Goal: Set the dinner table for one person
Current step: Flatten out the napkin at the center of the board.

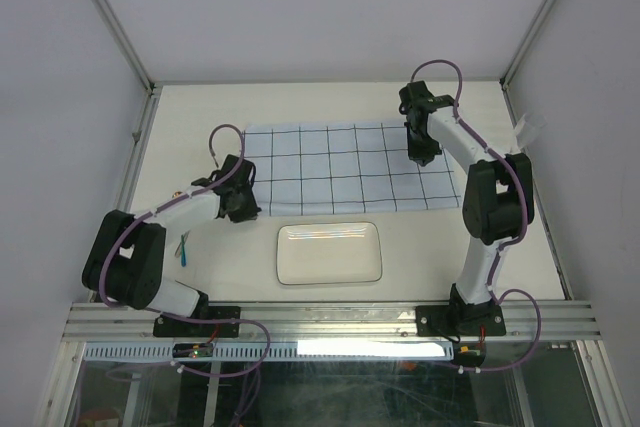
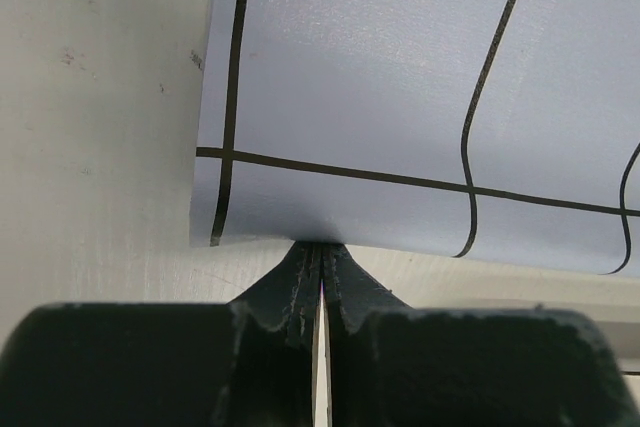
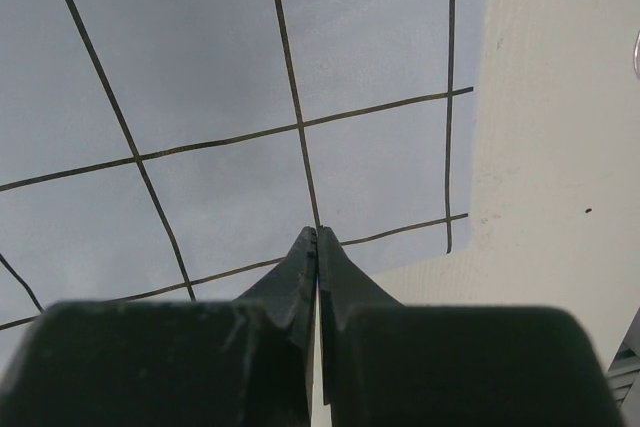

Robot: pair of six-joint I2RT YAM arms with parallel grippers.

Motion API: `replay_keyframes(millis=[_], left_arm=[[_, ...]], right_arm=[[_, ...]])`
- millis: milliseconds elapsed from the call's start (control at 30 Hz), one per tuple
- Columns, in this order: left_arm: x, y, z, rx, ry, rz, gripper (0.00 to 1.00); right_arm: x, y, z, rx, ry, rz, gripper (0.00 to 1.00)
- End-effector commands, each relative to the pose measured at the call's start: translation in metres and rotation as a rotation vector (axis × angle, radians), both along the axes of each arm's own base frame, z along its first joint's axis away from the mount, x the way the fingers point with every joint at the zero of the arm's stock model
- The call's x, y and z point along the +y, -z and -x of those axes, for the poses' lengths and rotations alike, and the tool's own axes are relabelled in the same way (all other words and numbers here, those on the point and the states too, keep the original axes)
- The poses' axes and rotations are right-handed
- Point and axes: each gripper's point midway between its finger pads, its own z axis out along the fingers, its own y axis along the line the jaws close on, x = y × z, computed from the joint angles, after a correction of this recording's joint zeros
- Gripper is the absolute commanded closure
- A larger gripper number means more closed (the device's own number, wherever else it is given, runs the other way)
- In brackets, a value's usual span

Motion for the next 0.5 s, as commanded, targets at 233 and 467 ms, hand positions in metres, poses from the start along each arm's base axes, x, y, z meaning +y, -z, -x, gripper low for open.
replay_keyframes(millis=[233, 467], left_arm=[[0.039, -0.017, 0.004, -0.02, -0.07, -0.187, 0.97], [0.044, -0.007, 0.003, 0.023, -0.075, -0.221, 0.98]], right_arm=[[0.002, -0.007, -0.01, -0.044, -0.007, 0.009, 1.0], [-0.005, -0.006, -0.007, -0.035, -0.007, 0.038, 1.0]])
